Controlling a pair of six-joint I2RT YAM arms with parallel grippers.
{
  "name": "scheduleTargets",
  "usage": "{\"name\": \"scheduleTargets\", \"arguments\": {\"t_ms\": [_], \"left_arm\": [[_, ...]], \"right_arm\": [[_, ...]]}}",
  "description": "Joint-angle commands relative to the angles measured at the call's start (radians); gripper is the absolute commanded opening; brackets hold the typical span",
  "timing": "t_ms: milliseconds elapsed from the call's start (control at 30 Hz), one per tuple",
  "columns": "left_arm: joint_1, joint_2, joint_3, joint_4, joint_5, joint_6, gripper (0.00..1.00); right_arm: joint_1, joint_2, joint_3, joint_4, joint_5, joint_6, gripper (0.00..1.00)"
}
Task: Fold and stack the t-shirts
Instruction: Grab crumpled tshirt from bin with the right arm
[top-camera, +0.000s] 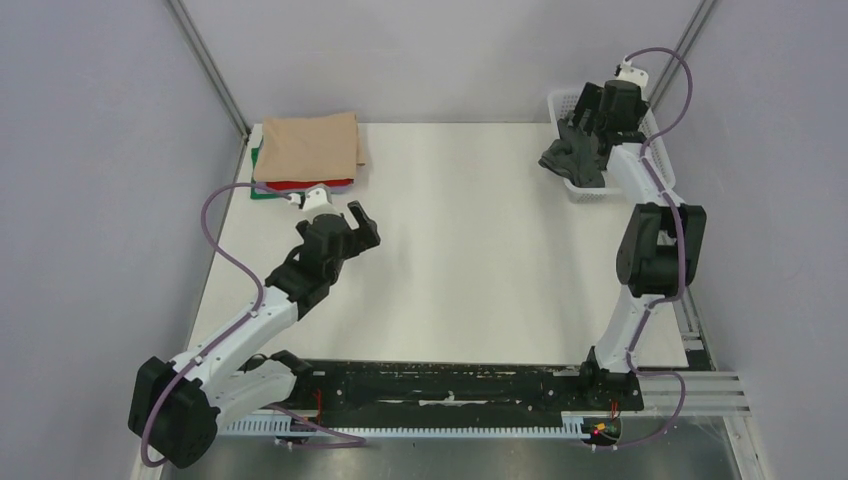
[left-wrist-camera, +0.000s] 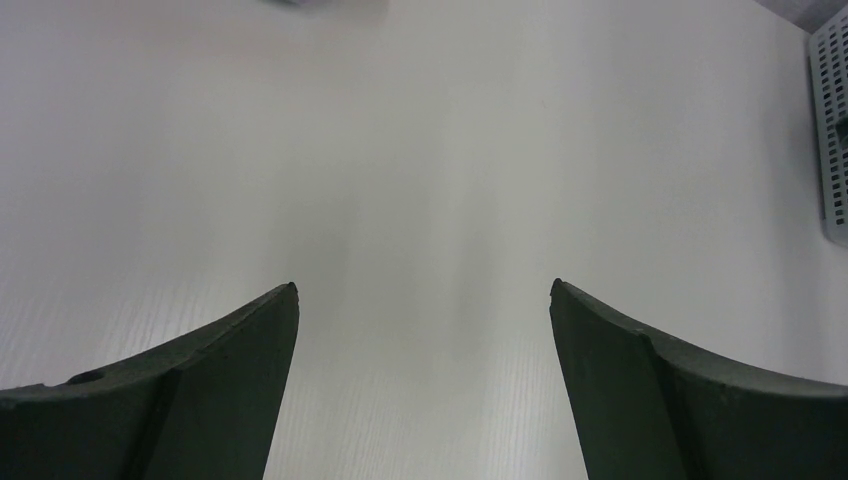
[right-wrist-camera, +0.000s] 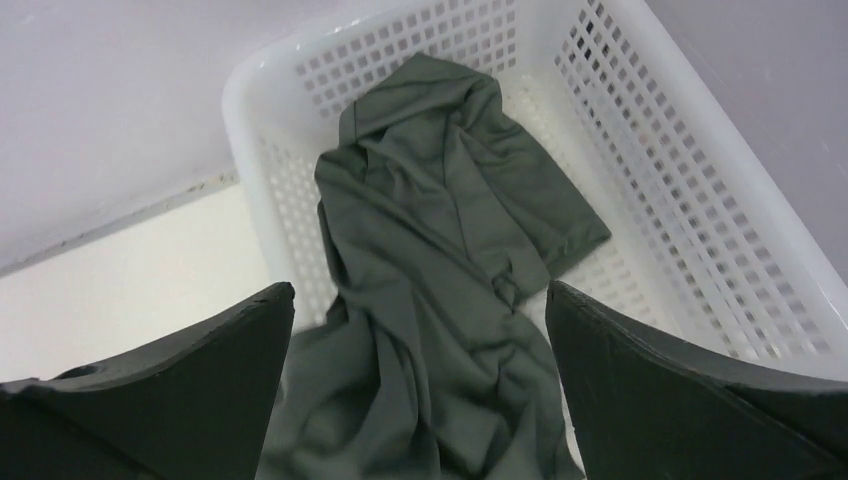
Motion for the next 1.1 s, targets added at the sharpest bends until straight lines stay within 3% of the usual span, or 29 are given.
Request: {"name": "scheduleTargets", "arguments": {"t_ms": [0,100,267,567,767,933,1067], "left_arm": [[0.003,0.011,0.020,0.089,-0.017,0.007,1.00],[0.003,0.004,-0.024,0.172,0.011,-0.010,1.00],[0.002,0.003,-0.024,0.181,0.019,-0.015,1.00],[0.002,0.028,-0.032,0.188,0.002,-0.025,1.00],[0.004,0.071,-0.023,0.187,0.007,-0.035,1.00],[0.004,0.091,-0.004,0.174,-0.005,-0.030,1.00],[0.004,0.100,0.003,0.168,-0.020,-0.023,1.00]], "right_arm": [[-0.018,0.176,0.204,0.030,0.030,-0.011,0.98],[-0.027,0.304,0.279,0.085,0.010,0.026,0.98],[-0.041,0.486,0.389,0.171,-0.003,0.092,0.98],[-0.064,0.659,0.440,0.306,-0.033,0.173,0.98],[-0.078,0.765,0.511,0.363,-0.099,0.253,0.91],[-0.077,0.795,0.510,0.427,-0.079,0.271,0.72],[-0.084,0.801,0.510,0.467,-0.058,0.296,0.45]]}}
